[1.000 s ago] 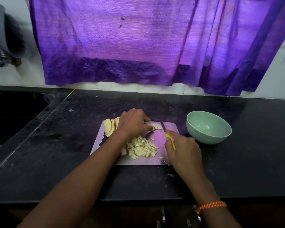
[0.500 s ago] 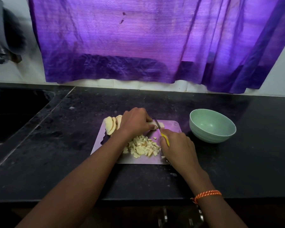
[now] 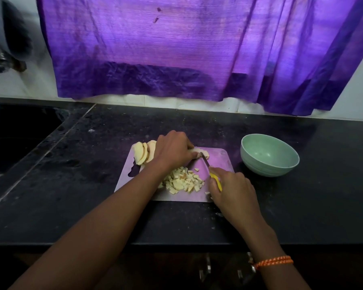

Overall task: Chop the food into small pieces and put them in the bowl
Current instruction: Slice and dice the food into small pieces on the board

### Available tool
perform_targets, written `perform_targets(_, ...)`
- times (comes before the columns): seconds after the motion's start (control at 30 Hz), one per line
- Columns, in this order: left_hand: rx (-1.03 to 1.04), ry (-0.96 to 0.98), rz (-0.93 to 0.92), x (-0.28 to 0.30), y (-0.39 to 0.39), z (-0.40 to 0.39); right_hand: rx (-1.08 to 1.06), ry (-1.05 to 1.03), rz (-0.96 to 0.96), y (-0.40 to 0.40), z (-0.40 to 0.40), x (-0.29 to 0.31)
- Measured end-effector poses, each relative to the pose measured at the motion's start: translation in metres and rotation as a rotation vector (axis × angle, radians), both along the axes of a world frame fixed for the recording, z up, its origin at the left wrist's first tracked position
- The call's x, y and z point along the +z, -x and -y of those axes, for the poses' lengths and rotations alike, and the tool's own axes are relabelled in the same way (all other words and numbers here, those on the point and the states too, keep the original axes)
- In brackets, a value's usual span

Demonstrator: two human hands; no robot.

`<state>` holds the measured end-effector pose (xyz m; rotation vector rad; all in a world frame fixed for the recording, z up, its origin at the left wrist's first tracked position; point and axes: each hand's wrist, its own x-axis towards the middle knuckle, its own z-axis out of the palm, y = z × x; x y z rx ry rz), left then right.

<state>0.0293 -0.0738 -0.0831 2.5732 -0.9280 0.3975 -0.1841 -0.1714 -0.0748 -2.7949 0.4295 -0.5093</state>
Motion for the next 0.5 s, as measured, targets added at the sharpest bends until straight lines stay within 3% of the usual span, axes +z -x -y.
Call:
perform_targets(0.33,-0.069,-0.018,-0.047,0.008,-0.005,-0.008,-0.009,-0.117,0.193,0.005,0.007,-0.007)
perform_targets(0.5,-0.066,-0.014,-0.084,0.011,-0.006,-0.012,-0.002,-0.064,0.118,-0.023,0.001,0.001)
